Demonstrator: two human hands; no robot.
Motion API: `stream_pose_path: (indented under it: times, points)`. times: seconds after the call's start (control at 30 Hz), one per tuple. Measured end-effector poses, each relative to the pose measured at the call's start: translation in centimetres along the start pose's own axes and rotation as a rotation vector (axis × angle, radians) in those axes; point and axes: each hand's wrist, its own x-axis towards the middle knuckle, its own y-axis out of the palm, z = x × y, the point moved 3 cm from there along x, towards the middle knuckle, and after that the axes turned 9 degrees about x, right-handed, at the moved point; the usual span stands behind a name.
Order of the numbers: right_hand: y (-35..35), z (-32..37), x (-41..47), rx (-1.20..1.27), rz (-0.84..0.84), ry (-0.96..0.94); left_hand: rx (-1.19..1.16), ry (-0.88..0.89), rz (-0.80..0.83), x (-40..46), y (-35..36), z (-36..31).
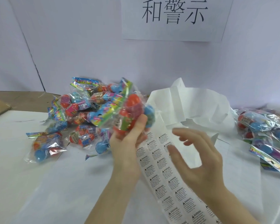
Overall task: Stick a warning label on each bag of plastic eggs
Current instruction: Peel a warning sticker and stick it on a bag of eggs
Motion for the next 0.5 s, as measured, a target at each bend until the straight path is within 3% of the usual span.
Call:
stream_pose_path:
  times: [0.1,0.2,0.37,0.5]
  points:
    - [-0.1,-1.5,0.1,-0.054,-0.020,0.245,-0.077,-0.047,-0.138,0.8,-1.0,-0.4]
    - [0.4,-3.0,-0.4,0.023,0.139,0.491,-0.123,-0.163,-0.166,1.4,-1.7,-0.1]
    - [1.0,-3.3,-0.8,0.077,0.288,0.549,-0.165,-0.201,-0.019,1.1,-0.8,-0.2]
    - [0.5,-3.3,-0.6,0.138,0.156,0.563,-0.207,-0.192,0.039,0.7,-0.4,-0.4]
